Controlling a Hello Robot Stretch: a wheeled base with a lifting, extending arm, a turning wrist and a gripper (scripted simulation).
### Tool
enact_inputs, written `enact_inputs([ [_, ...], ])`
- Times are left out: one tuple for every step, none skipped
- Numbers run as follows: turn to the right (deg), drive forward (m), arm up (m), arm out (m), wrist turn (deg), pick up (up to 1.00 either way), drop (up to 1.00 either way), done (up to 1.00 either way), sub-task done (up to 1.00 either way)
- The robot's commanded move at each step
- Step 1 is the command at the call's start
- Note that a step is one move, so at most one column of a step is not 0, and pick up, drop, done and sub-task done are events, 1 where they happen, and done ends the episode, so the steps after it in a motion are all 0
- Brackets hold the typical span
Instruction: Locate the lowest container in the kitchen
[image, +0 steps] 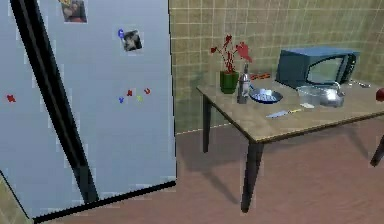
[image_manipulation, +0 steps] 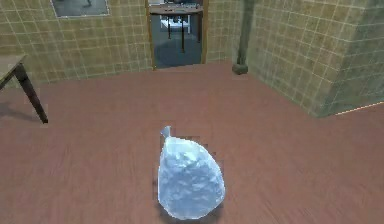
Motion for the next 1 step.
enact_inputs([
  [39.0, 0.0, 0.0, 0.0, 0.0, 0.0, 0.0, 0.0, 0.0],
])
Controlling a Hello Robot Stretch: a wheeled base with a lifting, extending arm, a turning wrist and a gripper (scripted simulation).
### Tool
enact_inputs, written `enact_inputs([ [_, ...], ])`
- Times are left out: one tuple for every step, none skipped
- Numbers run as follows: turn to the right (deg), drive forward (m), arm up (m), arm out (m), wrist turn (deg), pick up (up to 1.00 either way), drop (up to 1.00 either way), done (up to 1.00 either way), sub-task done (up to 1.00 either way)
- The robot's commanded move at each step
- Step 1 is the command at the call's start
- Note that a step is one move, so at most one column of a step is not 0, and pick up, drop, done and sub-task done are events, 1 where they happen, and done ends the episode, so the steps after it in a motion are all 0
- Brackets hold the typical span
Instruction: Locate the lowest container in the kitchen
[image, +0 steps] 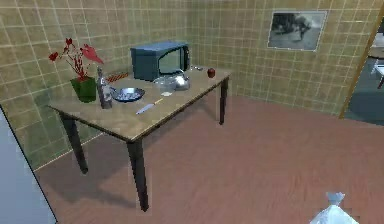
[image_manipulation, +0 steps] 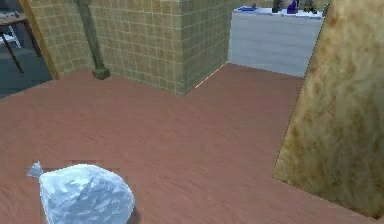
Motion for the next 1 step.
enact_inputs([
  [0.0, 0.65, 0.0, 0.0, 0.0, 0.0, 0.0, 0.0, 0.0],
])
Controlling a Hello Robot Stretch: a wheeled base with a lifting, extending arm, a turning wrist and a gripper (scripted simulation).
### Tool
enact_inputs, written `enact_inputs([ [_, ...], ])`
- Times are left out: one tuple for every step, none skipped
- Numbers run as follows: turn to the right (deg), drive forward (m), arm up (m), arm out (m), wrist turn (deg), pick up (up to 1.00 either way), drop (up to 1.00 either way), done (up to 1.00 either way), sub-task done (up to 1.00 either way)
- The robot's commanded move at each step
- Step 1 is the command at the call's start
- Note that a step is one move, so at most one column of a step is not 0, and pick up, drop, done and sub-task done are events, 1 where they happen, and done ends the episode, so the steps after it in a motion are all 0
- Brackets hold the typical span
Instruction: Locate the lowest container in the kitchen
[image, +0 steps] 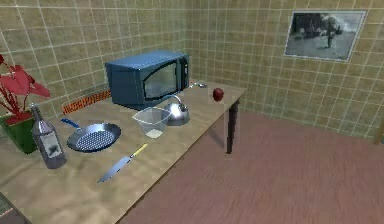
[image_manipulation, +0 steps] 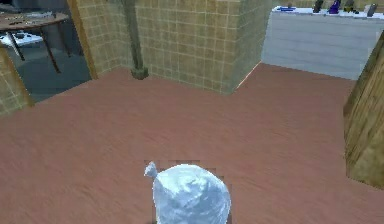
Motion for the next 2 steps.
enact_inputs([
  [-12.0, 0.0, 0.0, 0.0, 0.0, 0.0, 0.0, 0.0, 0.0],
  [0.0, 0.0, 0.0, 0.0, 0.0, 0.0, 0.0, 1.0, 0.0],
])
